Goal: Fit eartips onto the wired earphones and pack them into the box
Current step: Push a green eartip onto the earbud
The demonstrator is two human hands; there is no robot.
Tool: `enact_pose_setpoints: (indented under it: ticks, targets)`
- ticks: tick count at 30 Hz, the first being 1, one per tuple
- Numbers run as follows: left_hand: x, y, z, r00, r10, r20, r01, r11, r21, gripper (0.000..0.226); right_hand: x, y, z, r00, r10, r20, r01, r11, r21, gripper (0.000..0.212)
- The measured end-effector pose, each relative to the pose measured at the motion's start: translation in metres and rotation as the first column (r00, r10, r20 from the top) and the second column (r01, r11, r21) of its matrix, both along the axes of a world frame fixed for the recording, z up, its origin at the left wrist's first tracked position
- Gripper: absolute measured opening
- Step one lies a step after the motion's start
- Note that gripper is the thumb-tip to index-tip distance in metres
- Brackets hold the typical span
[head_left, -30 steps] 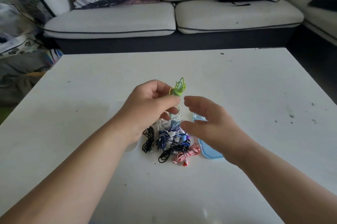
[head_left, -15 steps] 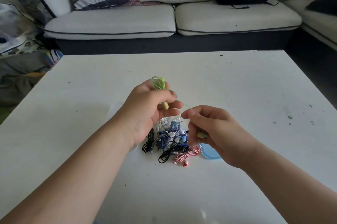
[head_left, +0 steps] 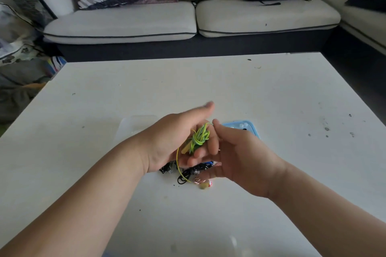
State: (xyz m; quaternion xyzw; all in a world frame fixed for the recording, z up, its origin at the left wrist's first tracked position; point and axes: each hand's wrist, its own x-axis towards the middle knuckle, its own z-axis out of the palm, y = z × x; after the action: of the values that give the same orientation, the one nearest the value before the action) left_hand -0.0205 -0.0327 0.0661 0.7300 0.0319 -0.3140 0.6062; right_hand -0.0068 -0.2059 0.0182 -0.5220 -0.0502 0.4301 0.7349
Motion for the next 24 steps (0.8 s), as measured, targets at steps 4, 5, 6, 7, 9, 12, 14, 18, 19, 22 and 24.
enact_pose_setpoints:
  ticks: [4,5,6,7,9,12,14,18,19,22,24]
  targets:
    - [0.000,-0.001,0.001,0.997,0.063,0.036,-0.064,0.998,0.023,0.067,-0.001,0.002,-0.002,1.000,-0.017,-0.026,0.016,1.000,-0.018,0.047]
    - [0.000,-0.001,0.001,0.997,0.081,0.016,-0.080,0.997,-0.006,0.071,-0.002,0.002,-0.002,0.999,-0.018,-0.038,0.017,1.000,-0.016,0.046]
    - [0.001,0.000,0.001,0.996,0.088,-0.007,-0.088,0.996,-0.030,0.074,-0.004,0.004,-0.003,0.999,-0.021,-0.045,0.021,1.000,-0.016,0.047]
    - [0.002,0.000,0.000,0.996,0.086,-0.028,-0.087,0.995,-0.049,0.076,-0.005,0.005,-0.003,0.999,-0.029,-0.038,0.028,0.999,-0.030,0.048]
    - [0.003,0.000,-0.001,0.996,0.079,-0.050,-0.082,0.995,-0.056,0.072,-0.005,0.007,-0.003,0.996,-0.083,0.039,0.087,0.989,-0.123,0.051]
    - [0.003,-0.001,-0.005,0.984,0.178,-0.033,-0.175,0.983,0.062,0.046,-0.002,0.008,0.000,0.937,-0.215,0.277,0.292,0.915,-0.278,0.052]
    - [0.002,0.000,-0.009,0.963,0.269,-0.008,-0.266,0.956,0.123,0.032,0.002,0.006,0.001,0.887,-0.331,0.323,0.411,0.885,-0.221,0.048]
    - [0.004,0.002,-0.011,0.946,0.325,-0.017,-0.322,0.941,0.103,0.027,0.006,0.001,0.007,0.789,-0.395,0.472,0.507,0.852,-0.134,0.026]
    - [0.003,0.002,-0.011,0.947,0.322,-0.007,-0.320,0.942,0.097,0.022,0.006,0.000,0.008,0.769,-0.390,0.507,0.513,0.849,-0.125,0.021]
    - [0.004,0.001,-0.011,0.931,0.363,0.036,-0.365,0.930,0.054,0.012,0.007,-0.002,0.007,0.782,-0.396,0.481,0.499,0.860,-0.104,0.015]
    - [0.004,0.003,-0.010,0.918,0.389,0.082,-0.392,0.919,0.033,0.013,0.008,-0.001,0.004,0.836,-0.424,0.348,0.483,0.870,-0.100,0.016]
